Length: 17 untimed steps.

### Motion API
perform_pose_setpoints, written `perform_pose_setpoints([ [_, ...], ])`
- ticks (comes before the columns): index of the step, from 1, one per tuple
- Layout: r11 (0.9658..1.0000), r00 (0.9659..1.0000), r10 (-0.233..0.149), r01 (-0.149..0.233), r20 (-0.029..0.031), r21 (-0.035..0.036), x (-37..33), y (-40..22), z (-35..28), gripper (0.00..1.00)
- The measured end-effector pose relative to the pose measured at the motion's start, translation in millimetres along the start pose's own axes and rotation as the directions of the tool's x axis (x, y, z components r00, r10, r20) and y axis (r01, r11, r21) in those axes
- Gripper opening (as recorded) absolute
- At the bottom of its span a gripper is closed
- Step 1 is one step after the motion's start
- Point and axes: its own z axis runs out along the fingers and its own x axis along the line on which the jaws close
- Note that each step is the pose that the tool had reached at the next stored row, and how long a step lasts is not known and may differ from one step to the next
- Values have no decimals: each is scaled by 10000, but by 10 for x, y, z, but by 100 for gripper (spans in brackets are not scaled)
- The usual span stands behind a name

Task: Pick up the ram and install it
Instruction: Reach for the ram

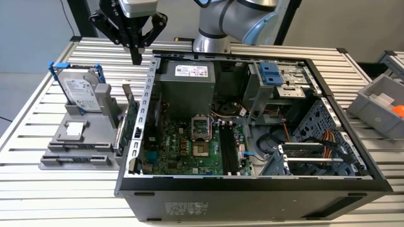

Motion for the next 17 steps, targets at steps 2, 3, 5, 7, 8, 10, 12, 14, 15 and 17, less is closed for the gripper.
perform_pose_setpoints([
  [2, 10000, 10000, 0, 0, -1, 0, 15, -1, 0, 0],
  [3, 10000, 10000, 0, 0, -1, 0, 22, -1, 0, 0],
  [5, 10000, 10000, 0, 0, -3, 0, 38, -3, -1, 0],
  [7, 10000, 10000, -1, 1, -4, 0, 53, -4, -1, 0],
  [8, 10000, 10000, 0, 0, -4, 0, 60, -4, -1, 0],
  [10, 10000, 10000, 0, 0, -5, 0, 75, -5, -1, 0],
  [12, 10000, 10000, 0, 0, -7, 1, 89, -6, -2, 0],
  [14, 10000, 10000, 0, 0, -8, 1, 105, -7, -2, 0],
  [15, 10000, 10000, 0, 0, -8, 0, 113, -8, -2, 0],
  [17, 10000, 10000, 0, 0, -9, 1, 128, -9, -3, 0],
])
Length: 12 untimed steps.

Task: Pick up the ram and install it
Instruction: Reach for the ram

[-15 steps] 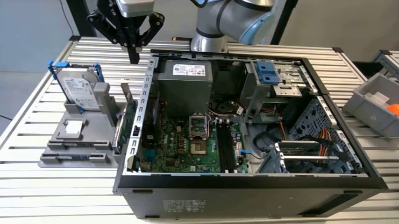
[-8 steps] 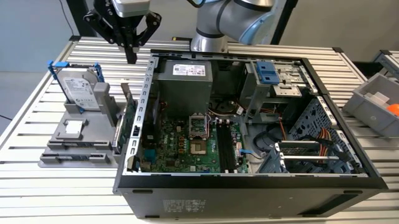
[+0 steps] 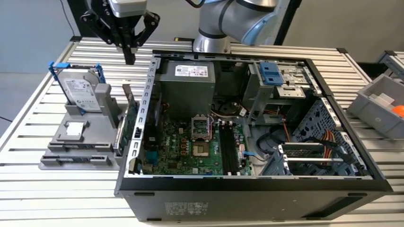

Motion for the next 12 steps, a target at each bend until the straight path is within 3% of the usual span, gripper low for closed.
perform_pose_setpoints([
  [12, 10000, 10000, -1, 1, -8, 0, 86, -6, -1, 0],
])
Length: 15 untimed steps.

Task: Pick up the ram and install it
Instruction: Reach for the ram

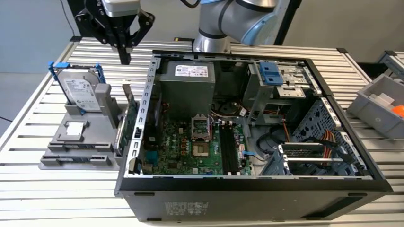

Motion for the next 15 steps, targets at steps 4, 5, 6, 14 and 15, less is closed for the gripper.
perform_pose_setpoints([
  [4, 10000, 10000, 0, 0, -3, 1, 28, -2, -1, 0],
  [5, 10000, 10000, 0, 0, -3, 0, 35, -2, -1, 0],
  [6, 10000, 10000, 0, 0, -4, 1, 42, -3, -1, 0],
  [14, 10000, 10000, 0, 0, -6, 0, 92, -6, -1, 0],
  [15, 10000, 10000, 0, 0, -7, 1, 98, -7, -2, 0],
])
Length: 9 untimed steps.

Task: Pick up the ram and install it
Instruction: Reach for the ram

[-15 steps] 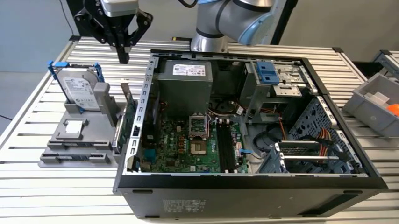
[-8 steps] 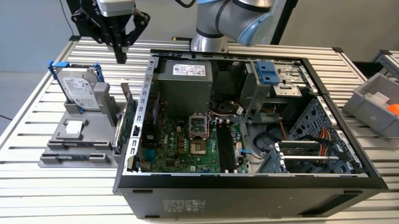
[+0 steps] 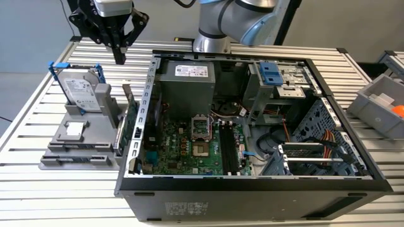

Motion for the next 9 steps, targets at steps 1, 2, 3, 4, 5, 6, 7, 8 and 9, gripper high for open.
perform_pose_setpoints([
  [1, 10000, 10000, 0, 0, -1, 0, 6, 0, 0, 0],
  [2, 10000, 10000, 0, 0, -1, 0, 12, -1, 0, 0],
  [3, 10000, 10000, 0, 0, -1, 0, 18, -1, 0, 0],
  [4, 10000, 10000, 0, 0, -1, 0, 24, -2, 0, 0],
  [5, 10000, 10000, 0, 0, -1, 0, 30, -2, 0, 0],
  [6, 10000, 10000, 0, 0, -1, 0, 36, -3, -1, 0],
  [7, 10000, 10000, 0, 0, -1, 0, 43, -3, -1, 0],
  [8, 10000, 10000, 0, 0, -2, 1, 50, -3, -1, 0],
  [9, 10000, 10000, -1, 1, -1, 0, 56, -4, -1, 0],
])
